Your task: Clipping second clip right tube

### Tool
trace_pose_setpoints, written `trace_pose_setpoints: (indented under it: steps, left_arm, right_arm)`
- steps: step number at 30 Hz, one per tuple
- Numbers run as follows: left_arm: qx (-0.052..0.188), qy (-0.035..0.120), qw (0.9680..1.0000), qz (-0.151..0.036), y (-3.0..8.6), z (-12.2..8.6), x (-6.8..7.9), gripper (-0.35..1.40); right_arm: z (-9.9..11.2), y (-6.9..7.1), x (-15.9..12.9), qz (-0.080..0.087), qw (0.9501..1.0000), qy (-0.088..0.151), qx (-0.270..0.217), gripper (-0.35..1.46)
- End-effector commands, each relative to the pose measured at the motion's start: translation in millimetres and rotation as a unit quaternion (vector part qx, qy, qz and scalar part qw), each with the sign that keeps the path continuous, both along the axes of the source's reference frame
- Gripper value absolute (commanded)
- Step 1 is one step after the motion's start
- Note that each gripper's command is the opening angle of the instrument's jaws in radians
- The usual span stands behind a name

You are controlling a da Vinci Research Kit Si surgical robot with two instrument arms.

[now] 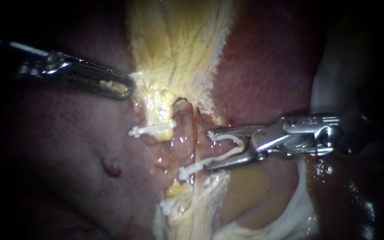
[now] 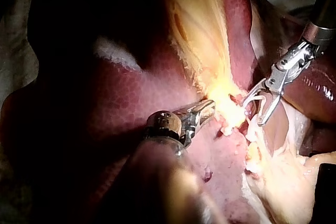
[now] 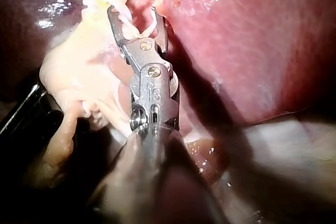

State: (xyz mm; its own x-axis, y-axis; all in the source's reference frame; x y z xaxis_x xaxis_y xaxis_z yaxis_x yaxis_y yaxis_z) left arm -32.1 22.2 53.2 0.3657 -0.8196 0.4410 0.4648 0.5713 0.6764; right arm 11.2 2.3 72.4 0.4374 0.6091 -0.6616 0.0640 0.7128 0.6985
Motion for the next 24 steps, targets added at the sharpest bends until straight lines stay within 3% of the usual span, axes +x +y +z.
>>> trace_pose_setpoints:
  steps: [1,24]
  left_arm:
    - [0.000,0.000,1.0000,0.000,0.0,0.0,0.0,-0.35]
    - [0.000,0.000,1.0000,0.000,-0.1,0.1,-0.2,-0.35]
  right_arm:
    - [0.0,0.0,0.2,-0.001,1.0000,0.002,0.002,0.50]
    - [0.3,-0.8,3.7,-0.020,0.9958,0.066,0.061,0.49]
